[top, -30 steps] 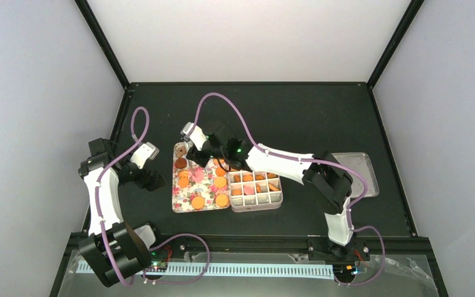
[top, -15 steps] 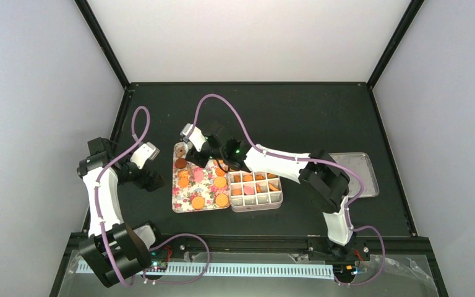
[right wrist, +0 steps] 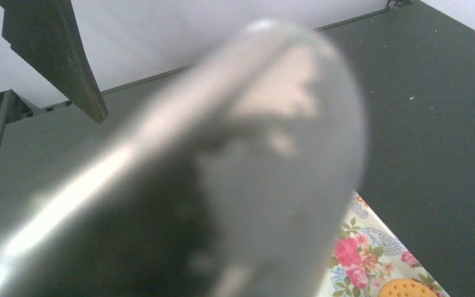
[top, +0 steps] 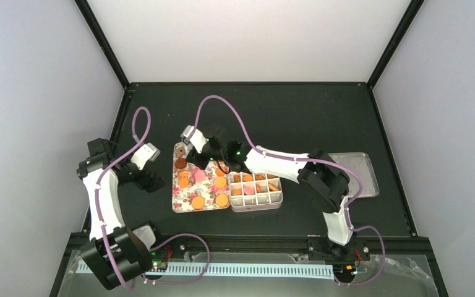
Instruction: Pack the cookies
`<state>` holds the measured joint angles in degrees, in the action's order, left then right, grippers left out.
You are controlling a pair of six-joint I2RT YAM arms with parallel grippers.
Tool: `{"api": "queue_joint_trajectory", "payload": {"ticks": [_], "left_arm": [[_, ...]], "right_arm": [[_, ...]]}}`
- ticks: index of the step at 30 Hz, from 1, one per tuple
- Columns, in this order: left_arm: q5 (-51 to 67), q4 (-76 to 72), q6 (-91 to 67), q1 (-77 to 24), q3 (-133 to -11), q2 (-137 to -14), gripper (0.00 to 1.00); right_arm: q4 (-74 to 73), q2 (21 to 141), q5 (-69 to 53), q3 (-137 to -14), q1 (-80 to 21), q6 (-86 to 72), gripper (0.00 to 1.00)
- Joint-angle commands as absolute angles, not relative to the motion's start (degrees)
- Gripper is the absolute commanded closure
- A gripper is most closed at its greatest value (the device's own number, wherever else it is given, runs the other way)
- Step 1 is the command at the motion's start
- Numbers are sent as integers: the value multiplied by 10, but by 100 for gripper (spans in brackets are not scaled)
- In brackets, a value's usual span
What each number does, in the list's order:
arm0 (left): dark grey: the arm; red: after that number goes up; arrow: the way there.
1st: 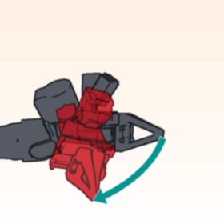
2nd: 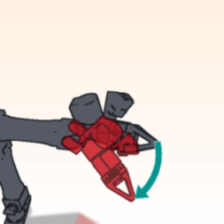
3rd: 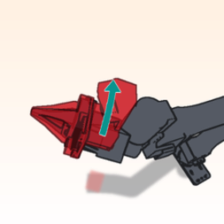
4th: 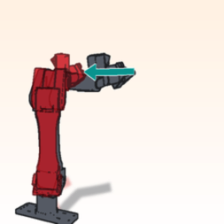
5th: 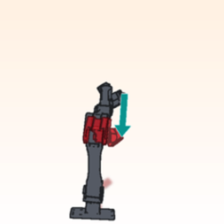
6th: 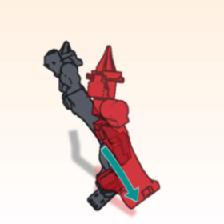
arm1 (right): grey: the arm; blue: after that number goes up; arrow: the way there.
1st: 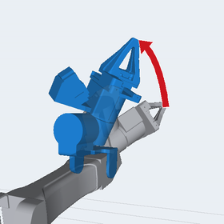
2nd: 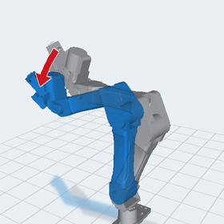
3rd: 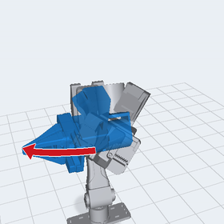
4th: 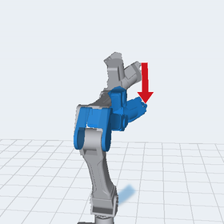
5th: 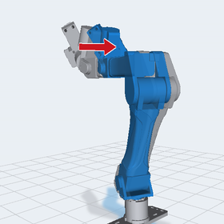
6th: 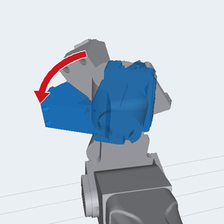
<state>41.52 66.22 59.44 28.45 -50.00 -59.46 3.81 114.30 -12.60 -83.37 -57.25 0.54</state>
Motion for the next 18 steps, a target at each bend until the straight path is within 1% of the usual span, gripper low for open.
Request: {"api": "queue_joint_trajectory", "payload": {"ticks": [1, 6, 11, 18], "left_arm": [[435, 675, 611, 289, -512, -587, 3], [436, 673, 608, 289, -512, -590, 4], [435, 672, 605, 288, -512, -591, 4], [436, 670, 603, 289, -513, -594, 4]], "right_arm": [[55, 1142, -134, -817, -574, 0, 71], [79, 1112, -119, -787, -574, 0, 83], [87, 1072, -100, -773, -574, 5, 92], [100, 1053, -110, -764, -573, 12, 94]]}}
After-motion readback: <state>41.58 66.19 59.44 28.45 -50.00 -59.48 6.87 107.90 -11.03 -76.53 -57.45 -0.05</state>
